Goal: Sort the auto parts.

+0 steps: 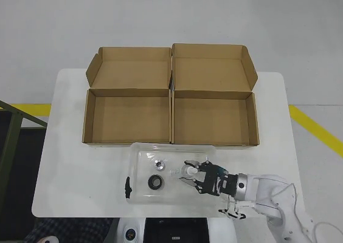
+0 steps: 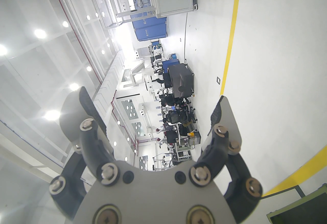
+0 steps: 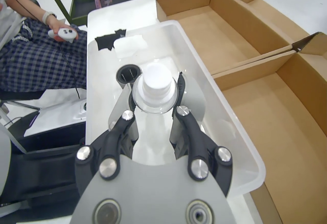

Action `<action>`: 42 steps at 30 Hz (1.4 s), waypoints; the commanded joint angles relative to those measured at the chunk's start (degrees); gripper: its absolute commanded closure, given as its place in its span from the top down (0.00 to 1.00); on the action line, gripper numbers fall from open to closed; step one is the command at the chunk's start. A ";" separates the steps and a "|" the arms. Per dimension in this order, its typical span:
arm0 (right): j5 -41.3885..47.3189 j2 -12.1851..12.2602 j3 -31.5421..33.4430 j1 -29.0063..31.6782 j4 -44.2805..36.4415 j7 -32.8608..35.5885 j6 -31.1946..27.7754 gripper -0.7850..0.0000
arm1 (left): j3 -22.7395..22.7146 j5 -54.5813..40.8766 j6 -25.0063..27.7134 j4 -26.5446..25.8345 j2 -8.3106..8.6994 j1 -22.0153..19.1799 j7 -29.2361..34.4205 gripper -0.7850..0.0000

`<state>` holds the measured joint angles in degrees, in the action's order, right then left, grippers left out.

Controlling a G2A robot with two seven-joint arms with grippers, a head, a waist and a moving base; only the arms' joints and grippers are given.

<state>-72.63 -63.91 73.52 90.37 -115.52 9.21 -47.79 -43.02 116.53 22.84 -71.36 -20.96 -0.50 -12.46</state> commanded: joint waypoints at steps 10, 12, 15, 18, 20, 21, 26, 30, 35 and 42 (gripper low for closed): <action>12.45 -0.19 1.16 -1.62 1.33 -7.55 2.43 0.00 | 0.00 0.00 0.00 0.00 0.00 0.00 0.00 1.00; 15.06 -0.26 1.09 -2.02 1.71 -8.71 2.41 0.00 | 0.00 0.00 0.00 0.00 0.00 0.00 0.00 1.00; 18.00 -0.34 1.13 -2.79 2.31 -9.82 2.79 0.00 | 0.00 0.00 0.00 0.00 0.00 0.00 0.00 1.00; 20.68 -0.47 0.99 -3.40 2.81 -11.01 3.59 0.00 | 0.00 0.00 0.00 0.00 0.00 0.00 0.00 1.00; 22.22 -0.57 0.98 -3.81 3.08 -11.88 4.27 0.00 | 0.00 0.00 0.00 0.00 0.00 0.00 0.00 1.00; 22.91 -0.62 1.01 -3.98 3.22 -12.36 4.68 0.00 | 0.00 0.00 0.00 0.00 0.00 0.00 0.00 1.00; 25.29 -0.87 1.30 -4.37 3.45 -15.09 6.28 0.00 | 0.00 0.00 0.00 0.00 0.00 0.00 0.00 1.00; 26.64 -1.05 1.69 -4.25 3.46 -17.49 7.04 0.00 | 0.00 0.00 0.00 0.00 0.00 0.00 0.00 1.00; 27.17 -1.24 2.30 -3.77 3.42 -20.43 7.44 0.00 | 0.00 0.00 0.00 0.00 0.00 0.00 0.00 1.00; 26.35 -1.43 2.65 -3.68 3.40 -21.20 8.80 0.00 | 0.00 0.00 0.00 0.00 0.00 0.00 0.00 1.00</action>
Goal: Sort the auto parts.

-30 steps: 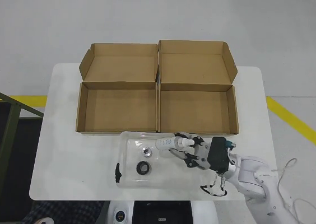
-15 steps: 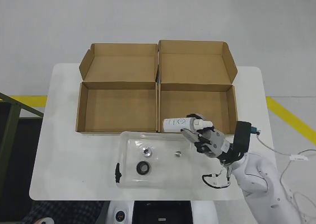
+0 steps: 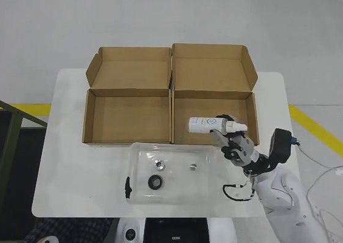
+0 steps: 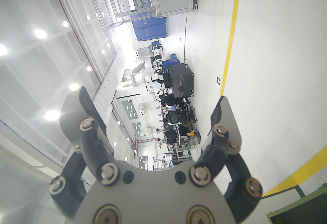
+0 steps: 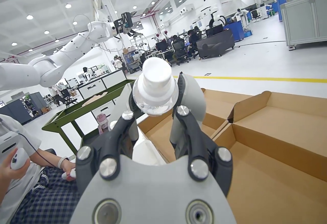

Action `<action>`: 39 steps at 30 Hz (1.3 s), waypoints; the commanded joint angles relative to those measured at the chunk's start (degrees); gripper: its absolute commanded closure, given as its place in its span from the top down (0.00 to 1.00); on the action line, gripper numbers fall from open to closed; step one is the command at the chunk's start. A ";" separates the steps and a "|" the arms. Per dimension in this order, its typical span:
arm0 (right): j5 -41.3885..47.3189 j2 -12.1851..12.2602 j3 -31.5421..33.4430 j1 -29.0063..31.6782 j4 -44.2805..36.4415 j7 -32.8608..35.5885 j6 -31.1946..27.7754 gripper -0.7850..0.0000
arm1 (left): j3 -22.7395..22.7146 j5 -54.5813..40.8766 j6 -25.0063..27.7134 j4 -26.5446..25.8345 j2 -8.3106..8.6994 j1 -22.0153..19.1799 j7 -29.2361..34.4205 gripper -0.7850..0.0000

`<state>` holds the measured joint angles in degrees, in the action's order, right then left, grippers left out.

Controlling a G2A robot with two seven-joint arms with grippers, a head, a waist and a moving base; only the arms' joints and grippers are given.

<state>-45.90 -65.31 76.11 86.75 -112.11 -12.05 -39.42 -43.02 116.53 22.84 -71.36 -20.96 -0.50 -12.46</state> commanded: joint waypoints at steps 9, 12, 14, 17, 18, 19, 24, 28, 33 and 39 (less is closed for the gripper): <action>-7.24 -0.39 -0.14 -0.63 -0.42 1.27 7.96 0.00 | 0.00 0.00 0.00 0.00 0.00 0.00 0.00 1.00; -10.23 -0.56 -0.70 -1.06 -0.16 1.94 11.04 0.00 | 0.00 0.00 0.00 0.00 0.00 0.00 0.00 1.00; -11.68 -0.71 -1.35 -1.58 0.45 2.76 13.06 0.00 | 0.00 0.00 0.00 0.00 0.00 0.00 0.00 1.00; -14.48 -0.97 -2.62 -2.93 1.31 4.63 16.31 0.00 | 0.00 0.00 0.00 0.00 0.00 0.00 0.00 1.00; -15.65 -1.05 -3.04 -3.43 1.54 5.40 17.52 0.00 | 0.00 0.00 0.00 0.00 0.00 0.00 0.00 1.00; -16.80 -1.15 -3.53 -3.91 1.79 6.00 18.73 0.00 | 0.00 0.00 0.00 0.00 0.00 0.00 0.00 1.00; -21.73 -1.68 -6.21 -6.61 4.17 9.83 23.85 0.00 | 0.00 0.00 0.00 0.00 0.00 0.00 0.00 1.00; -23.60 -2.18 -8.48 -9.31 6.85 12.65 25.62 0.00 | 0.00 0.00 0.00 0.00 0.00 0.00 0.00 1.00; -25.87 -2.79 -10.91 -12.54 9.99 15.86 27.50 0.00 | 0.00 0.00 0.00 0.00 0.00 0.00 0.00 1.00; -28.43 -3.48 -13.52 -16.20 12.90 20.91 28.63 0.00 | 0.00 0.00 0.00 0.00 0.00 0.00 0.00 1.00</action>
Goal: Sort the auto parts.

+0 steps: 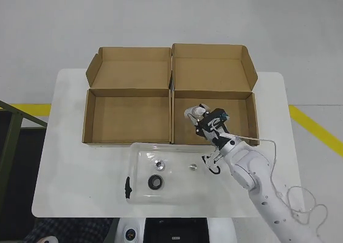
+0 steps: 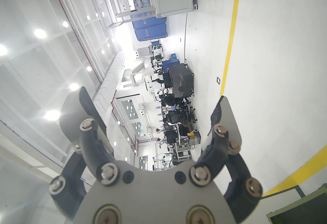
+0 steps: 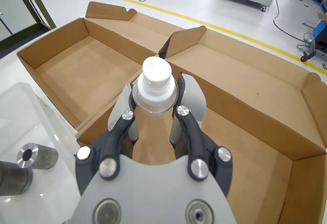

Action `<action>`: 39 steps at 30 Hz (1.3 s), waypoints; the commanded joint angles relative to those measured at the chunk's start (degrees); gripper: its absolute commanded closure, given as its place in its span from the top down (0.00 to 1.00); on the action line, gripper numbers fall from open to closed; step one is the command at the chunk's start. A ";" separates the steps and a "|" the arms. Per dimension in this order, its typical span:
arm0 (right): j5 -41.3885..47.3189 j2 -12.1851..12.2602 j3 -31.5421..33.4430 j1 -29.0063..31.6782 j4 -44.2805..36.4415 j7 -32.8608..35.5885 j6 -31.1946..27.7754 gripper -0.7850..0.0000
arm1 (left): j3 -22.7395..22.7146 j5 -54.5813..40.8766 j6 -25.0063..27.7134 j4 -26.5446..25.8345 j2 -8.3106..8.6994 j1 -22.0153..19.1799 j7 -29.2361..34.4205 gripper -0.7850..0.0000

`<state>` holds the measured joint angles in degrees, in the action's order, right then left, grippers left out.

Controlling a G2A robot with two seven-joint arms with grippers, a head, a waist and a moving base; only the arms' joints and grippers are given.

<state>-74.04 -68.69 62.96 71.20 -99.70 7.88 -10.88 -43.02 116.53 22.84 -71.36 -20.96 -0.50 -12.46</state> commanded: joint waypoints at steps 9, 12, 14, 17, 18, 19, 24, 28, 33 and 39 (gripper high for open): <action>-0.66 -1.20 -3.30 -5.73 4.44 6.63 -0.03 0.00 | 0.00 0.00 0.00 0.00 0.00 0.00 0.00 1.00; -0.53 -1.56 -3.96 -6.95 5.70 7.65 0.29 0.00 | 0.00 0.00 0.00 0.00 0.00 0.00 0.00 1.00; -0.42 -1.80 -4.38 -7.82 6.75 8.58 0.52 0.00 | 0.00 0.00 0.00 0.00 0.00 0.00 0.00 1.00; -0.27 -2.16 -5.06 -9.03 8.24 9.78 0.56 0.03 | 0.00 0.00 0.00 0.00 0.00 0.00 0.00 1.00; -0.16 -2.27 -5.25 -9.34 8.60 10.04 0.56 0.05 | 0.00 0.00 0.00 0.00 0.00 0.00 0.00 1.00; -0.05 -2.37 -5.38 -9.58 9.01 10.19 0.62 0.07 | 0.00 0.00 0.00 0.00 0.00 0.00 0.00 1.00; 0.64 -2.77 -5.76 -10.54 10.70 11.10 0.38 0.41 | 0.00 0.00 0.00 0.00 0.00 0.00 0.00 1.00; 0.88 -3.02 -5.91 -10.94 11.19 11.45 0.21 1.00 | 0.00 0.00 0.00 0.00 0.00 0.00 0.00 1.00; 1.63 -3.05 -5.35 -10.05 9.52 10.33 -0.89 1.00 | 0.00 0.00 0.00 0.00 0.00 0.00 0.00 1.00; 0.38 -2.32 -2.61 -6.37 3.41 10.49 -1.88 1.00 | 0.00 0.00 0.00 0.00 0.00 0.00 0.00 1.00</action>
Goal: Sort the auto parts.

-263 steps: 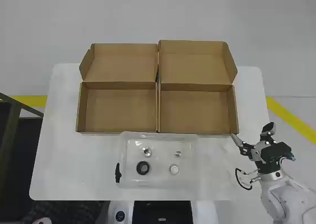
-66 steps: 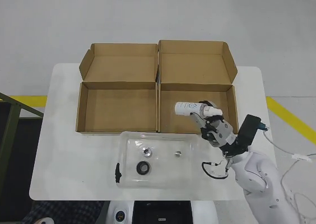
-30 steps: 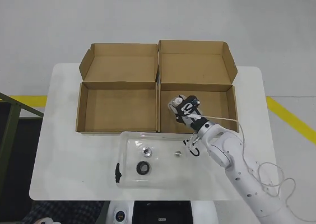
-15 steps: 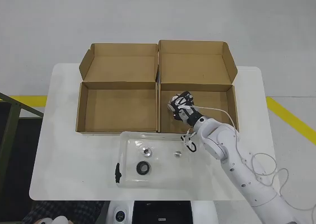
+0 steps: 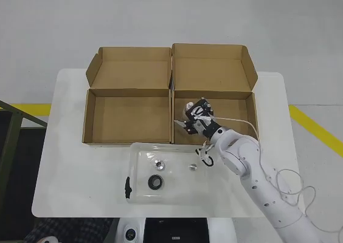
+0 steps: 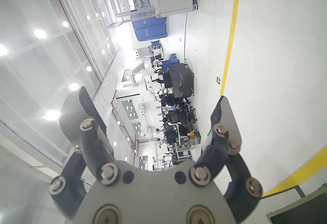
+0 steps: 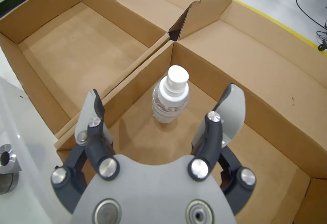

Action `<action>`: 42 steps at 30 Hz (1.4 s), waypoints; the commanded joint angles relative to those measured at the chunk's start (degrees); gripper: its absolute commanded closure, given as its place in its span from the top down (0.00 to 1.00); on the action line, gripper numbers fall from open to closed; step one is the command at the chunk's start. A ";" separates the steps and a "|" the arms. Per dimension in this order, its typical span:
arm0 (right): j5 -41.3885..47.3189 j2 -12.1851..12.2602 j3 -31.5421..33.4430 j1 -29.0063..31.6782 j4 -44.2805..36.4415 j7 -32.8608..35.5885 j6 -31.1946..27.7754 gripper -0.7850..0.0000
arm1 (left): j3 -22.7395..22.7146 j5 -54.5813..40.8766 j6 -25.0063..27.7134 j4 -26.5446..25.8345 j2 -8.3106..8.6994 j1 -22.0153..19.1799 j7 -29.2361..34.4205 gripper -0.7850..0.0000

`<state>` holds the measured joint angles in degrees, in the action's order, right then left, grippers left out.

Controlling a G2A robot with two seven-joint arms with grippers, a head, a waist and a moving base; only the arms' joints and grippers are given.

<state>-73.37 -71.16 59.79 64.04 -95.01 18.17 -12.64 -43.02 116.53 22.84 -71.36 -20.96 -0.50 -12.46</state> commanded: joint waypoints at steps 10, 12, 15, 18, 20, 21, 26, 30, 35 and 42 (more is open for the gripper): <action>-2.62 2.26 6.42 10.15 -15.92 5.58 -8.78 1.00 | 0.00 0.00 0.00 0.00 0.00 0.00 0.00 1.00; -2.92 2.64 7.20 12.26 -18.43 5.86 -10.82 1.00 | 0.00 0.00 0.00 0.00 0.00 0.00 0.00 1.00; -3.19 3.21 7.92 15.04 -21.16 6.24 -15.24 1.00 | 0.00 0.00 0.00 0.00 0.00 0.00 0.00 1.00; -4.07 3.72 8.22 17.74 -23.39 6.39 -18.68 1.00 | 0.00 0.00 0.00 0.00 0.00 0.00 0.00 1.00; -5.10 4.03 8.25 19.31 -24.48 6.65 -20.55 1.00 | 0.00 0.00 0.00 0.00 0.00 0.00 0.00 1.00; -5.80 4.18 8.36 19.96 -24.94 6.84 -21.15 1.00 | 0.00 0.00 0.00 0.00 0.00 0.00 0.00 1.00; -8.77 4.76 8.30 22.77 -25.92 7.65 -23.39 1.00 | 0.00 0.00 0.00 0.00 0.00 0.00 0.00 1.00; -10.53 5.17 8.42 24.41 -25.83 7.95 -24.76 1.00 | 0.00 0.00 0.00 0.00 0.00 0.00 0.00 1.00; -11.84 5.60 8.58 25.73 -25.35 7.89 -26.07 1.00 | 0.00 0.00 0.00 0.00 0.00 0.00 0.00 1.00; -15.42 6.03 7.87 26.67 -25.32 9.15 -26.32 1.00 | 0.00 0.00 0.00 0.00 0.00 0.00 0.00 1.00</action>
<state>-88.42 -65.17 67.80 90.70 -120.42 27.13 -39.06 -43.02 116.53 22.84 -71.36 -20.96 -0.50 -12.46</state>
